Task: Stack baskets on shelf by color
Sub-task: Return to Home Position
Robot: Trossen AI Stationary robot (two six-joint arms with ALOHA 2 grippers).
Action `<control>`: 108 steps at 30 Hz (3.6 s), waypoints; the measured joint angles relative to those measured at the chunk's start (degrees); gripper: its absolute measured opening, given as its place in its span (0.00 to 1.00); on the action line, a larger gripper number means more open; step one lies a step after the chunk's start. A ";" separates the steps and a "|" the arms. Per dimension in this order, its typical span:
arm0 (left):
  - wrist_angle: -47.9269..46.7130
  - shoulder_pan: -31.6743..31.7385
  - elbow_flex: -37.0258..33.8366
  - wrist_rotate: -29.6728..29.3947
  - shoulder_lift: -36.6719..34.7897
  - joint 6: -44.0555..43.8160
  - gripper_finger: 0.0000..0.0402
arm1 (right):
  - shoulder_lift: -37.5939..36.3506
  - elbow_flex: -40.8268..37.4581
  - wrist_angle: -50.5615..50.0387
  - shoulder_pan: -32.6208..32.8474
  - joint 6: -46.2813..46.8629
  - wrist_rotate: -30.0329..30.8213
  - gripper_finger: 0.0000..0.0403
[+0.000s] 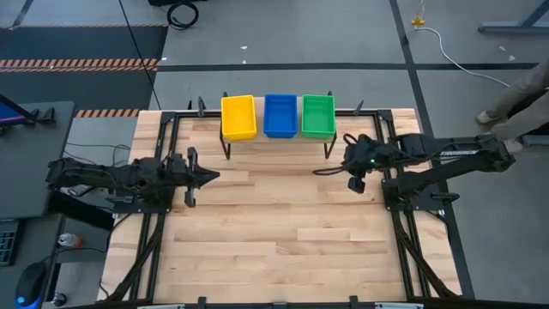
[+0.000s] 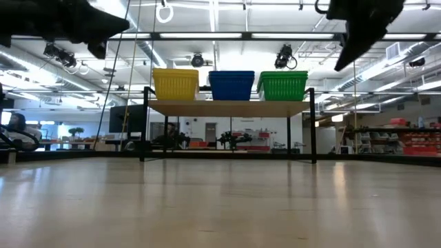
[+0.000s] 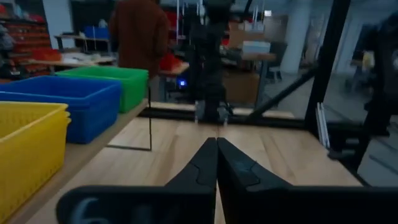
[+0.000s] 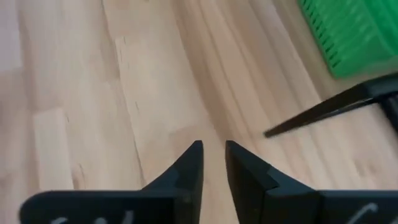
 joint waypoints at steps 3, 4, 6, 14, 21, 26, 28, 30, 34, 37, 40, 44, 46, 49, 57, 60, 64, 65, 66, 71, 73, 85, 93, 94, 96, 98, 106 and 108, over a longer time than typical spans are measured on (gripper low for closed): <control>0.93 -0.52 -3.38 -0.54 -3.63 -1.07 0.02 | -5.21 -5.45 4.71 0.16 2.66 -1.55 0.14; 0.95 -0.54 -4.38 -0.52 -4.85 -1.15 0.01 | -7.07 -7.19 5.80 0.16 3.34 -2.49 0.12; 0.65 -0.54 -6.23 -0.54 -7.40 -1.21 0.01 | -10.62 -10.43 7.73 0.20 4.43 -3.98 0.06; -2.73 -0.51 -9.41 -0.53 -16.94 -1.25 0.01 | -24.93 -19.82 16.68 1.55 4.06 -6.78 0.05; -8.74 -0.49 -9.41 1.46 -23.34 -4.09 0.01 | -34.86 -24.71 23.35 2.04 3.11 -7.18 0.02; -10.01 -0.95 -9.41 4.55 -23.36 -6.23 0.01 | -37.76 -28.54 29.70 2.04 2.63 -7.18 0.02; -7.34 -1.50 -10.46 4.57 -23.39 -6.83 0.01 | -38.18 -31.01 32.93 2.04 2.69 -7.39 0.02; -1.92 -2.37 -12.83 4.85 -23.48 -6.77 0.01 | -38.20 -34.06 37.73 2.04 3.25 -8.29 0.02; -2.25 -3.56 -12.88 5.17 -23.28 -6.88 0.01 | -38.21 -39.39 46.36 2.04 4.12 -9.54 0.02; -1.87 -4.47 -12.88 5.27 -23.46 -6.99 0.01 | -38.21 -41.87 51.24 2.04 1.94 -9.54 0.02; -2.22 -5.34 -12.88 5.21 -23.44 -6.96 0.01 | -38.21 -44.69 57.78 2.04 -1.26 -9.71 0.02; -2.16 -6.60 -12.90 5.14 -23.45 -6.61 0.02 | -38.22 -49.25 68.14 2.04 -4.31 -10.53 0.02; -2.19 -7.06 -12.90 4.44 -23.44 -5.55 0.02 | -38.25 -51.68 71.85 2.04 -4.42 -10.57 0.02; -2.09 -7.47 -12.93 1.94 -23.44 -3.87 0.01 | -38.23 -53.25 73.35 2.04 -4.31 -10.61 0.02; -2.17 -7.49 -12.93 3.17 -23.44 -2.19 0.01 | -38.19 -53.26 73.12 2.28 -9.17 -10.82 0.02; -2.81 -7.49 -12.93 4.55 -23.44 -0.94 0.01 | -38.21 -53.26 74.02 2.28 -9.36 -10.84 0.02; -5.15 -7.46 -12.95 4.52 -23.42 -0.33 0.02 | -38.22 -53.26 76.39 2.29 -8.51 -11.23 0.02; -5.91 -7.46 -12.95 4.06 -23.44 -0.29 0.02 | -38.21 -53.26 76.57 2.32 -7.59 -11.23 0.02; -6.63 -7.46 -12.95 3.61 -23.41 -0.25 0.02 | -38.19 -53.26 76.47 2.40 -6.70 -11.23 0.02; -7.08 -7.44 -12.95 1.63 -23.39 2.28 0.01 | -38.19 -53.26 76.48 3.15 -6.59 -7.48 0.02; -7.27 -7.44 -12.95 0.16 -23.40 2.84 0.02 | -38.19 -53.26 75.54 3.13 -7.21 -7.14 0.02; -21.06 -7.50 -9.12 -1.20 -23.49 0.46 0.01 | -39.71 -53.26 67.23 2.96 -5.24 -7.10 0.02; -9.95 -7.43 -12.74 -1.01 -23.48 1.83 0.01 | -41.09 -53.26 63.66 2.96 -6.03 -4.71 0.02; -9.42 -7.38 -12.96 -1.00 -23.44 2.38 0.01 | -41.10 -53.26 63.77 2.96 -6.15 -4.68 0.02; -9.30 -7.31 -12.95 -1.04 -23.33 3.70 0.02 | -41.09 -53.26 63.57 2.96 -6.11 -4.63 0.02; -9.25 -7.29 -12.95 -1.09 -23.37 4.80 0.02 | -41.06 -53.26 63.06 2.98 -6.13 -4.64 0.02; -9.63 -7.29 -12.95 -1.93 -23.35 5.76 0.04 | -40.83 -53.26 63.24 2.98 -6.21 -4.63 0.04; -9.47 -7.29 -12.95 -1.92 -23.35 5.76 0.05 | -40.81 -53.26 63.24 2.98 -6.17 -4.63 0.05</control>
